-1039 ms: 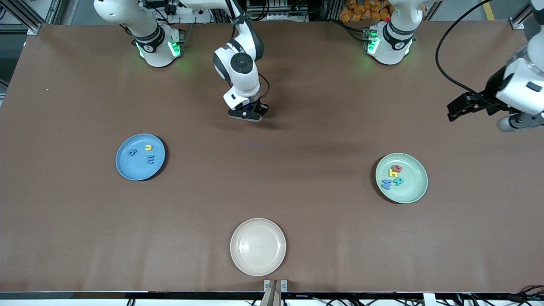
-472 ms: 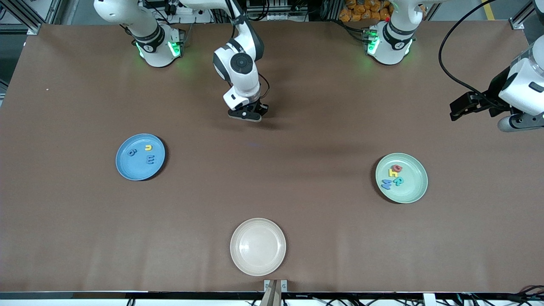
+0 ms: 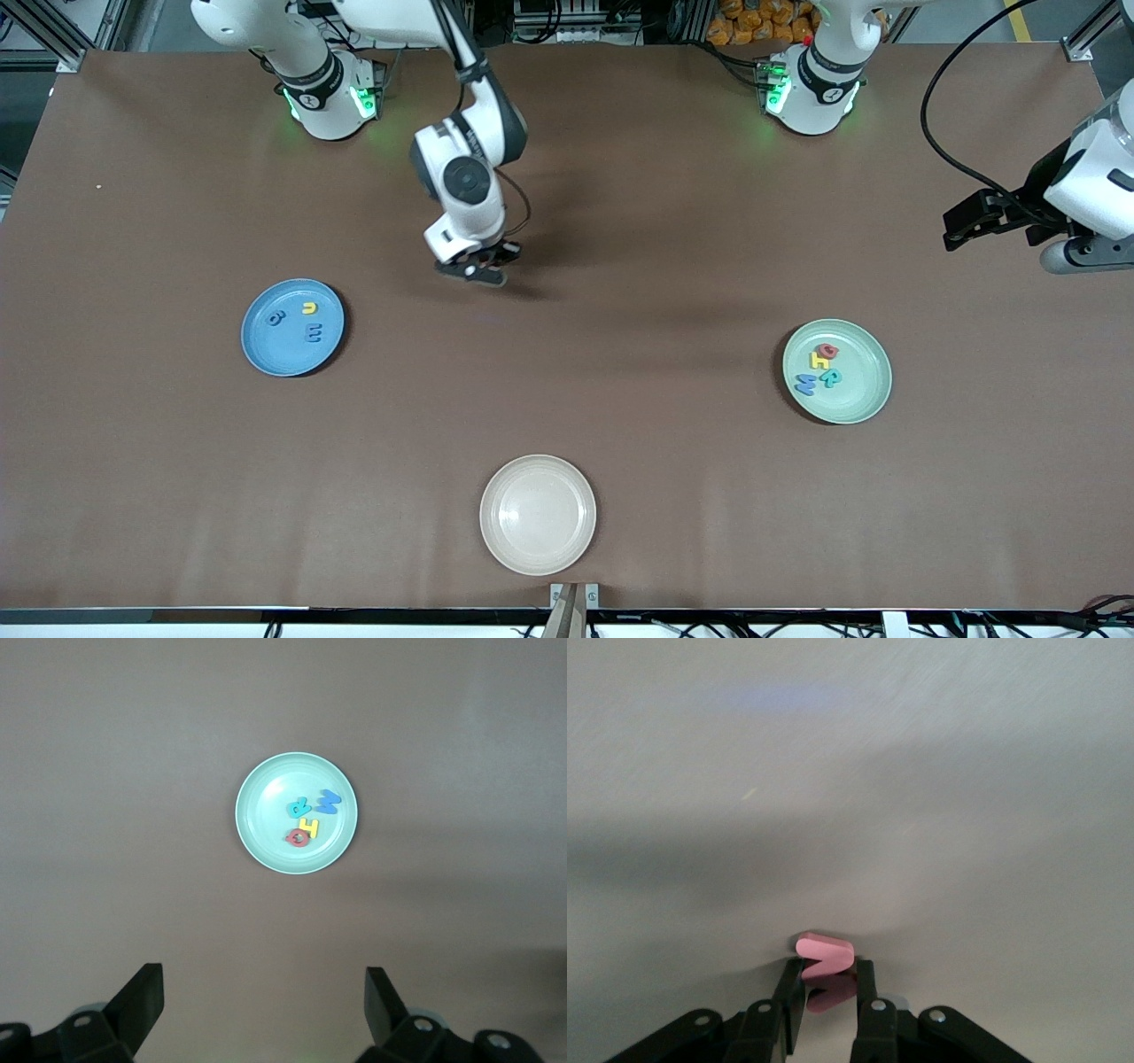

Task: Sort upper and lower case letters into plates
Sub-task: 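Carry the pink w to the blue plate with the right gripper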

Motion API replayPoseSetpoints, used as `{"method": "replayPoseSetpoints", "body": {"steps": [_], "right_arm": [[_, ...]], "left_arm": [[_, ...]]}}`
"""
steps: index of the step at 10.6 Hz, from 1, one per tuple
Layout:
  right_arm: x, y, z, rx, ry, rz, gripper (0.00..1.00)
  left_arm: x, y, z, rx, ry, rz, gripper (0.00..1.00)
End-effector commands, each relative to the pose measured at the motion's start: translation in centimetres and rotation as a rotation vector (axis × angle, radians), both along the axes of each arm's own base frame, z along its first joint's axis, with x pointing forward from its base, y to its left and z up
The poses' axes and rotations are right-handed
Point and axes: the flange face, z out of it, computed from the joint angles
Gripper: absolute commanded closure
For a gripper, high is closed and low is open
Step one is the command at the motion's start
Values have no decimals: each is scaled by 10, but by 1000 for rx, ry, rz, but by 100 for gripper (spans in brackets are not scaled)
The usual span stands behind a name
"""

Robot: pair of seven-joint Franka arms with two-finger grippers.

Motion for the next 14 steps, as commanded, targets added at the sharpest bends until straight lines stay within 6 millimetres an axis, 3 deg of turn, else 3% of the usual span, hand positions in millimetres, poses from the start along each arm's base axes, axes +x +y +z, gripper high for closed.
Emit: {"method": "replayPoseSetpoints", "body": {"steps": [1,2,4,6,8,9,13,14], "right_arm": [[30,-47,3,-6,75,44,91],[44,-72,5,-6,82,44,99],[72,-117,21,-1,104,33,100],[106,-169,65,-25,200,68,100],[123,-210,90,-28,219,72,100],[129,-234,90,-38,221,96,100],[161,-379,92,-81,60,32,98],[167,-396,85,-102,-3,16,96]], "left_arm": [[-7,-4,5,-10,-6,-26,0],[-7,-7,5,-9,-6,-21,0],[-8,-16,5,-7,-6,-35,0],[-8,-18,5,-4,-6,-38,0],[-7,-16,5,-4,-8,-44,0],[-7,-12,5,-5,-9,-38,0],[-6,-16,5,-2,-8,-39,0],[-7,-22,6,-5,-11,-50,0]]}}
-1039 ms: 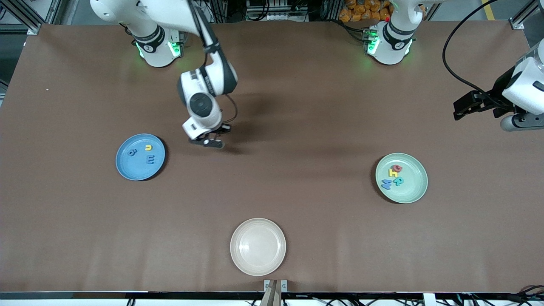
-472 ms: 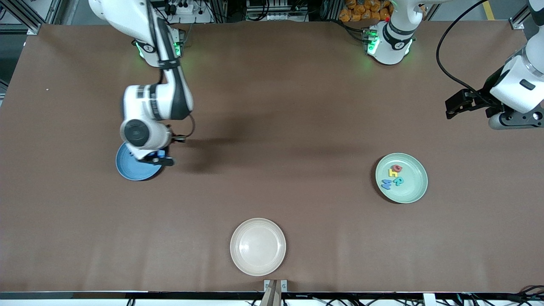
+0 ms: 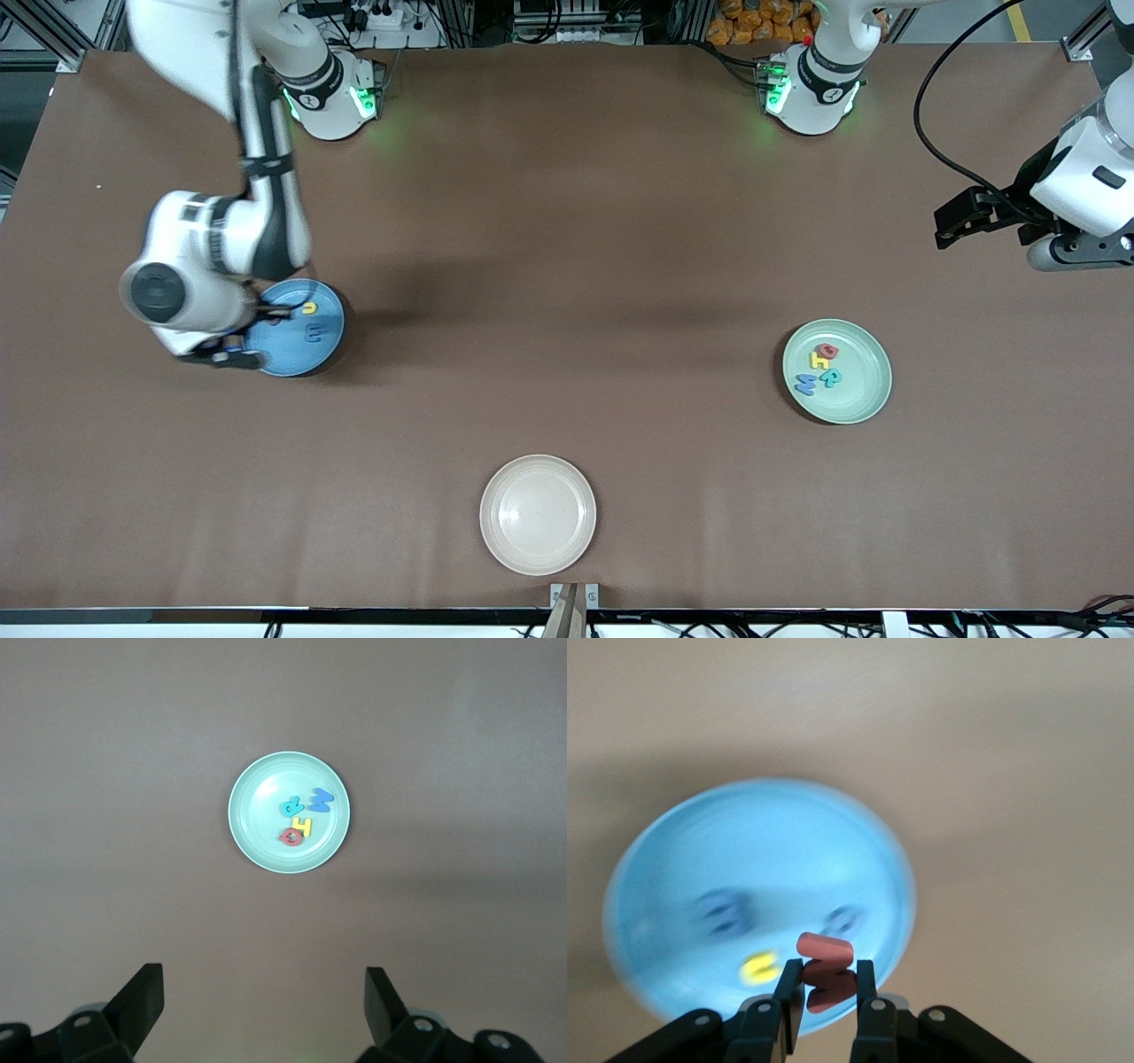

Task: Sort upper and lower case letters into plates
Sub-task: 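Carry the pink w to the blue plate with the right gripper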

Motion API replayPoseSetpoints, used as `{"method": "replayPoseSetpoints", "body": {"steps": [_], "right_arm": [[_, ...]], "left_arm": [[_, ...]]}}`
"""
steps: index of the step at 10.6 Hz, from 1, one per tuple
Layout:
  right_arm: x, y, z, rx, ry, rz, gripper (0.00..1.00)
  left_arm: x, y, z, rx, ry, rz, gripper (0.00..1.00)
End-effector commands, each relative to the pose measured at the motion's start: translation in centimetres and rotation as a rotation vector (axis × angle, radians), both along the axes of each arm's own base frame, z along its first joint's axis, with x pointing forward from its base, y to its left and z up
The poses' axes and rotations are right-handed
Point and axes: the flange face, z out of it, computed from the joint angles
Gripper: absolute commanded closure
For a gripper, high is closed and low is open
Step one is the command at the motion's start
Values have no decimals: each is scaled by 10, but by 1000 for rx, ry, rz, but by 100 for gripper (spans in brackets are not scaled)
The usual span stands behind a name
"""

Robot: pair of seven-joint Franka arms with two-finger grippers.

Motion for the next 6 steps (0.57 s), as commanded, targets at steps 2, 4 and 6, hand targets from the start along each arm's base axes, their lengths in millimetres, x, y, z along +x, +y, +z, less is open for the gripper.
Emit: {"method": "replayPoseSetpoints", "body": {"steps": [2,4,6], "right_arm": [[6,-32,-31,12,-59,-45,97],[5,-11,-49,89,-113,-109,97],[1,7,-60,110,-120,-113,96]], "left_arm": [[-3,1,7,-7,-13,-15,0],[-3,-1,6,-7,-11,-19,0],[-3,-2,6,-7,-10,-19,0]]}}
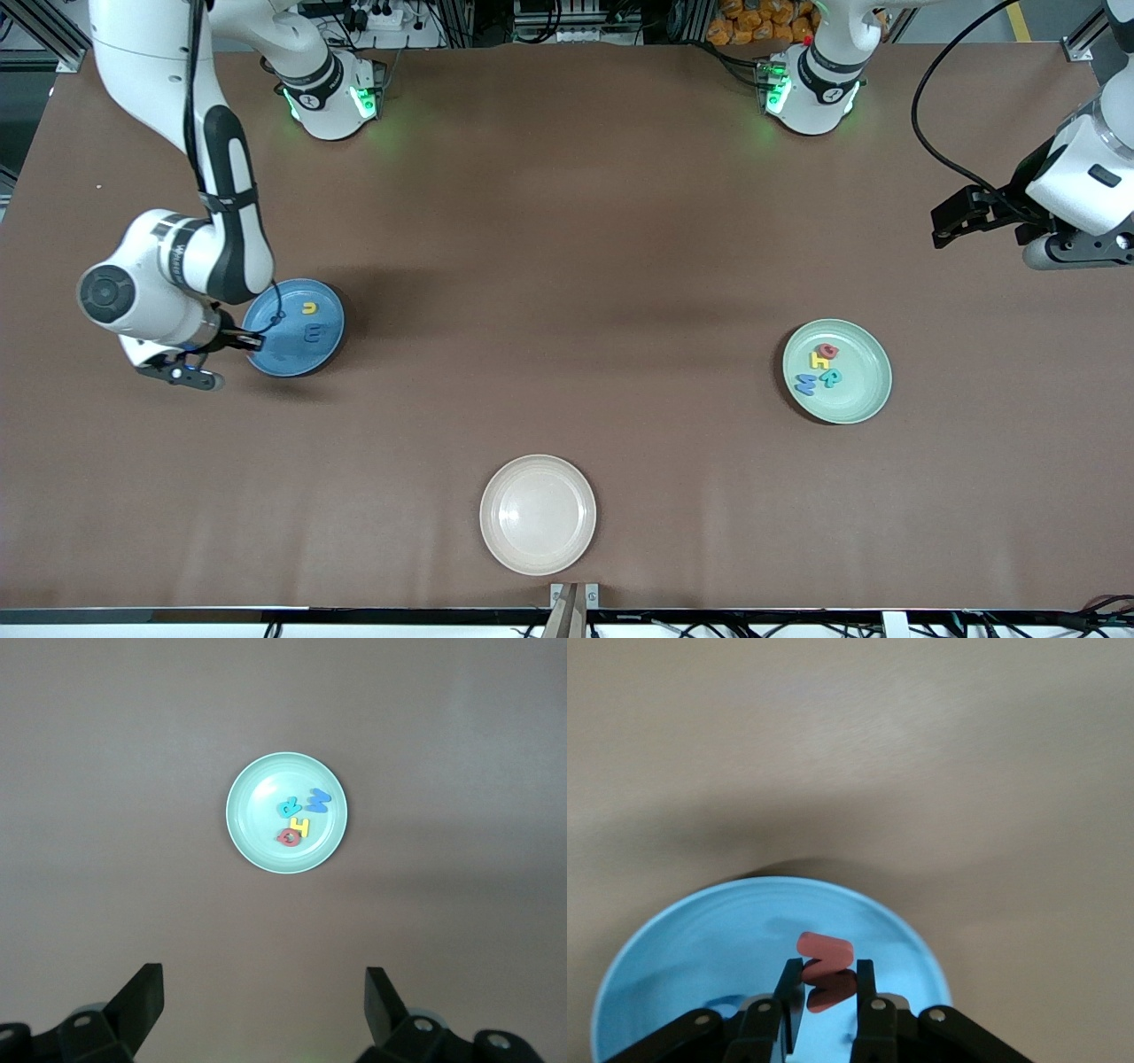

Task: Sort upper and lower case letters into plates
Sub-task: 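Open the right gripper to drop the w in the blue plate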

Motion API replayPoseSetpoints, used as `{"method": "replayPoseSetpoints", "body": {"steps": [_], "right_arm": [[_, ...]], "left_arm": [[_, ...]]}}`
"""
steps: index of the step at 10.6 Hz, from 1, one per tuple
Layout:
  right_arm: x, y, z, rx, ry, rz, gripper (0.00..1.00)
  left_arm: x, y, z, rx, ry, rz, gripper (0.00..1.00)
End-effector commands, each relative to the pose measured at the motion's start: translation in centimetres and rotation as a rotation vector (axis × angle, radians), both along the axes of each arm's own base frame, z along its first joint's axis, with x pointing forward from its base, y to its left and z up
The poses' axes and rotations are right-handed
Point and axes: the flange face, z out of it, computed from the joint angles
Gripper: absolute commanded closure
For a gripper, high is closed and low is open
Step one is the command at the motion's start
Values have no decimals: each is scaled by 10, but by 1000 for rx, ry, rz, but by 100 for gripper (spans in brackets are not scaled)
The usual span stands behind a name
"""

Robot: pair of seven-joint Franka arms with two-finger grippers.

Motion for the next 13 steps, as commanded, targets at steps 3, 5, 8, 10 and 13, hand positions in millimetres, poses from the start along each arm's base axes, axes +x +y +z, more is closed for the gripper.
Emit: {"method": "replayPoseSetpoints", "body": {"steps": [3,5,8,10,13], "right_arm": [[-4,20,-19,11,-4,-6,96],[-8,28,-24,11,8,7,86],[-9,21,-25,13,19,12,21],[-10,20,-24,22,27,43,0],[-6,7,15,89,-13,178,0]], "left_arm": [[-4,3,6,-5,-3,-11,0],[-5,2,6,-5,0,-14,0],[-5,-1,6,-5,0,-20,0],[-5,5,6,-5,0,-11,0],[-6,6,4,-3,17,-5,0]]}}
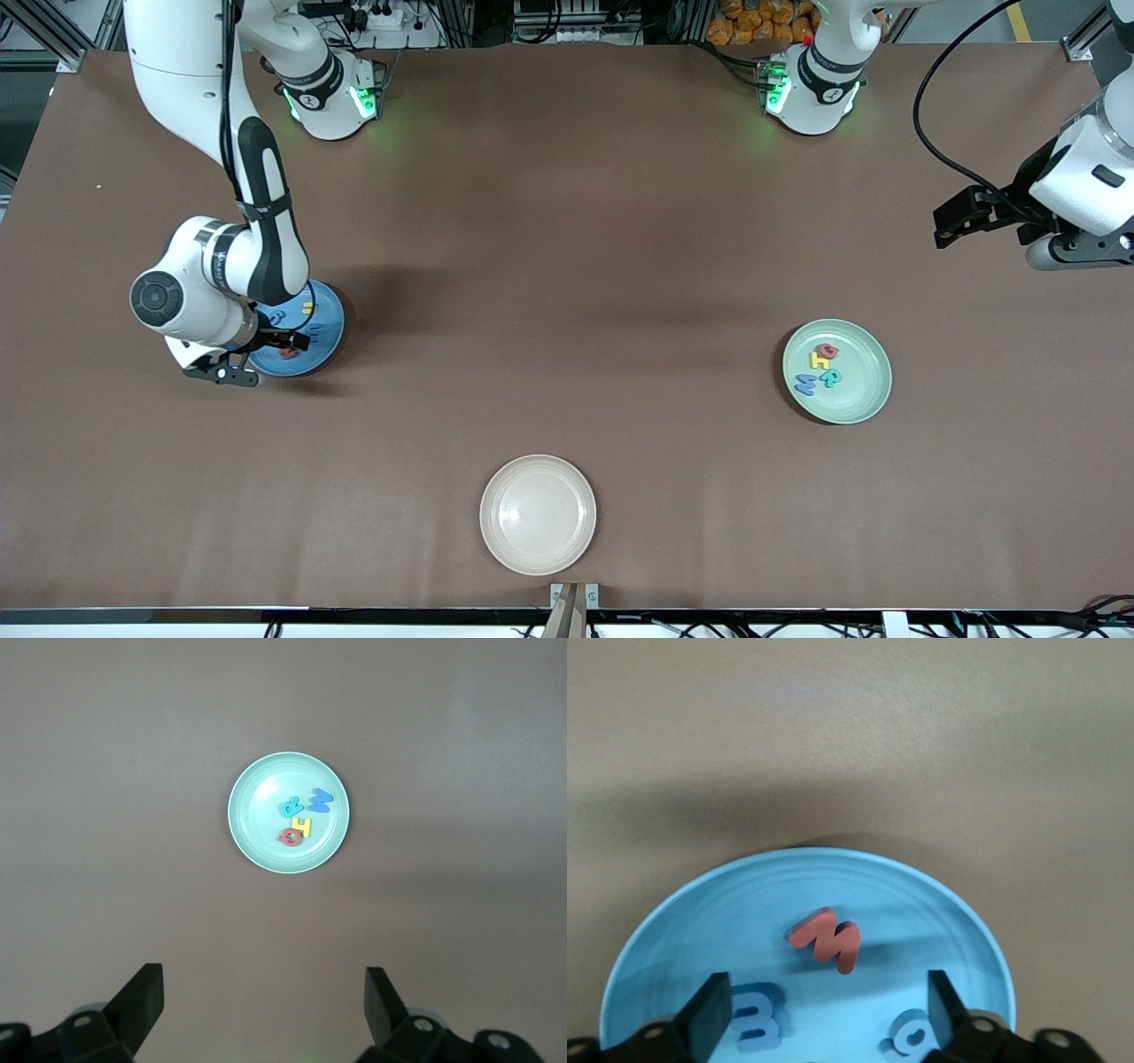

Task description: Sort upper and lower case letters into plates

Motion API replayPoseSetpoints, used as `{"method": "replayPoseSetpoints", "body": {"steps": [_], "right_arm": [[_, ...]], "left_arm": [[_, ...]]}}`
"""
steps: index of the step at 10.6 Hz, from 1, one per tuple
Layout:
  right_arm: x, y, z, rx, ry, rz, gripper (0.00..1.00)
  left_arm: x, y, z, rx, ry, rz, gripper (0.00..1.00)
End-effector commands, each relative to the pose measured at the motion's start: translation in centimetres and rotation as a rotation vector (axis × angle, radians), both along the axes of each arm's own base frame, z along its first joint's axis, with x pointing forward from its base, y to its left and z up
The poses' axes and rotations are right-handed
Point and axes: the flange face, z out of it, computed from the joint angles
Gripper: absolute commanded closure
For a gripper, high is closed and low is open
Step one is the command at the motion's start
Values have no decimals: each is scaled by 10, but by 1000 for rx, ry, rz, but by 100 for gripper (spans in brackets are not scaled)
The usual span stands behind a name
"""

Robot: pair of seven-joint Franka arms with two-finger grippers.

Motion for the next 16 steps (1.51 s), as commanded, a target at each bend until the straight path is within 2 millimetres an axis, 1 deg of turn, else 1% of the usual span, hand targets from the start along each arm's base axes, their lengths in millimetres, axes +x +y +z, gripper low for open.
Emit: {"method": "replayPoseSetpoints", "body": {"steps": [1,2,3,5,6,7,8,9,10,11,13,14,16], "right_arm": [[-1,-17,53,108,-33,23,0],[0,-31,82,140,-75,-3,0],[-2,-37,112,188,-107,-19,0],[-11,-68,187,289,-145,-38,0],[-12,-77,212,268,-114,-3,0],[-6,-81,242,198,-79,49,0],[0,-83,268,174,-88,46,0],[6,-85,302,166,-98,32,0],[7,-81,334,160,-83,25,0],[6,-82,356,160,-82,17,0],[3,-83,374,162,-72,0,0],[1,-80,391,158,-73,-26,0],[1,-72,406,139,-73,-84,0]], "left_arm": [[-7,2,4,-1,19,-13,0],[-6,3,4,-1,19,-13,0],[-6,3,3,12,17,-14,0],[-6,0,3,49,14,-28,0],[-5,1,2,47,16,-26,0],[-5,3,3,47,14,-22,0],[-5,6,3,46,15,-17,0],[-4,7,3,44,15,-14,0],[-5,7,3,39,14,-4,0],[-6,8,6,37,11,-1,0],[-7,6,7,23,8,-1,0],[-7,7,9,24,5,-1,0],[-7,7,9,24,3,-3,0]]}}
